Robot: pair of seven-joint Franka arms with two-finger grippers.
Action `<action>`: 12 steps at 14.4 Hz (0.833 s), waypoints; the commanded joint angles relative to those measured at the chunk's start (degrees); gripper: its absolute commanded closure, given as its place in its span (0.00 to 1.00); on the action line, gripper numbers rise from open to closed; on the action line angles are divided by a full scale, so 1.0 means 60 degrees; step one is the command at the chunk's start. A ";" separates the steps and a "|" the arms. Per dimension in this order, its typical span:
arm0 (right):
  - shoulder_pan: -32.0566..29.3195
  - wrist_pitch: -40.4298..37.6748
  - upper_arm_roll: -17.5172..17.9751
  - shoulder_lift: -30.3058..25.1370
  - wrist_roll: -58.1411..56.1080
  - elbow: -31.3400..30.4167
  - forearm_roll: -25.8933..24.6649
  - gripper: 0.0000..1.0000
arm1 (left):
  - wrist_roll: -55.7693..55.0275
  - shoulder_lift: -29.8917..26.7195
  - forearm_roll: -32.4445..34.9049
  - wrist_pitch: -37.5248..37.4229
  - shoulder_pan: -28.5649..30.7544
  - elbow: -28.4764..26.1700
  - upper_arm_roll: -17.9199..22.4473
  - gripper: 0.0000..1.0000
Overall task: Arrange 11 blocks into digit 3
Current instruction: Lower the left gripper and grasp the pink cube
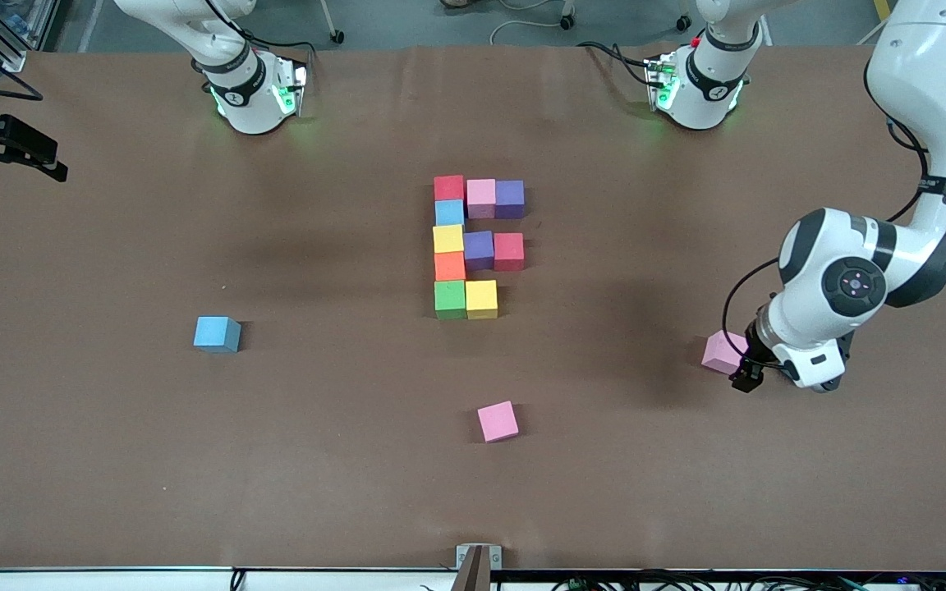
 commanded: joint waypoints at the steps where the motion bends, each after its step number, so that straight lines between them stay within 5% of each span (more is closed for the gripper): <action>1: -0.0155 0.0123 0.0107 -0.0199 0.0003 -0.0211 -0.0142 0.00 | 0.0664 0.0532 0.0030 -0.0096 0.0007 0.0526 -0.0078 0.00; 12: -0.0155 0.0226 0.0107 -0.0169 0.0018 -0.0240 -0.0142 0.00 | 0.0299 0.0694 0.0030 -0.0111 0.0505 0.0014 -0.0063 0.00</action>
